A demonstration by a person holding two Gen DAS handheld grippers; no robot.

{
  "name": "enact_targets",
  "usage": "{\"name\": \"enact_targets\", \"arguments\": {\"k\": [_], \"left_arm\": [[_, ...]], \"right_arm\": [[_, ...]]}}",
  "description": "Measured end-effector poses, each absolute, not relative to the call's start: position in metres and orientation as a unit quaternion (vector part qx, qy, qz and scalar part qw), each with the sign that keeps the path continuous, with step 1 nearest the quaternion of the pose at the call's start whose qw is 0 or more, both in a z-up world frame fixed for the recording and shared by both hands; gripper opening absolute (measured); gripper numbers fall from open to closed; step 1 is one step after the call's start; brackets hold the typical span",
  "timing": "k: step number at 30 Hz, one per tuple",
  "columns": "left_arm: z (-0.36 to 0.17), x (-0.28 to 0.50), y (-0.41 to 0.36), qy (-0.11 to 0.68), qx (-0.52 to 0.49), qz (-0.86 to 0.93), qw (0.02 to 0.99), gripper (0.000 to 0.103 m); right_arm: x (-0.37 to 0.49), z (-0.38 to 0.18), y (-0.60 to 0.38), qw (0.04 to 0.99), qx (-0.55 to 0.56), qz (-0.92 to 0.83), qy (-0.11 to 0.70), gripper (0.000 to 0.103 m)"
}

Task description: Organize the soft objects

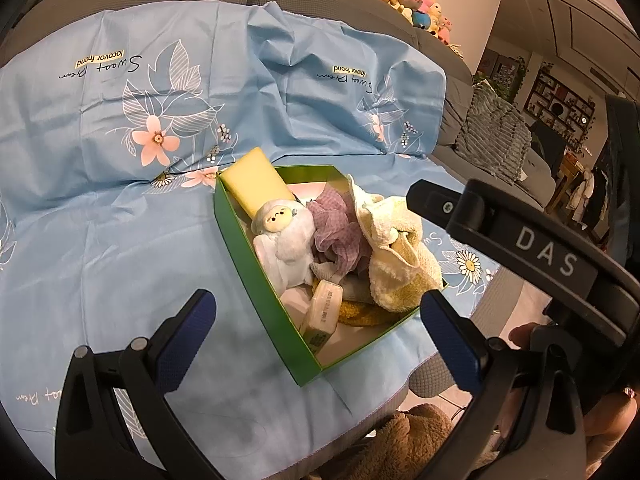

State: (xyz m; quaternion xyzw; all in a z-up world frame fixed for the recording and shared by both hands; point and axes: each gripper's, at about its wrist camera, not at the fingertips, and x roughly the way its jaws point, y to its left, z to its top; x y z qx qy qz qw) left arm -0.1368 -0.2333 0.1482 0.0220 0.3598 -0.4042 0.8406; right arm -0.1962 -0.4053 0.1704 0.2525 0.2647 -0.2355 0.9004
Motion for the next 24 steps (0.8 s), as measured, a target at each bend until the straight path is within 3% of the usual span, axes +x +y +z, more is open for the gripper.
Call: {"name": "enact_targets", "arguments": {"k": [24], "left_arm": [[0.1437, -0.1365, -0.2317, 0.368, 0.025, -0.410, 0.834, 0.102]], "right_arm": [[-0.1965, 0.1672, -0.4104, 0.900, 0.246, -0.237, 0.272, 0.094]]}}
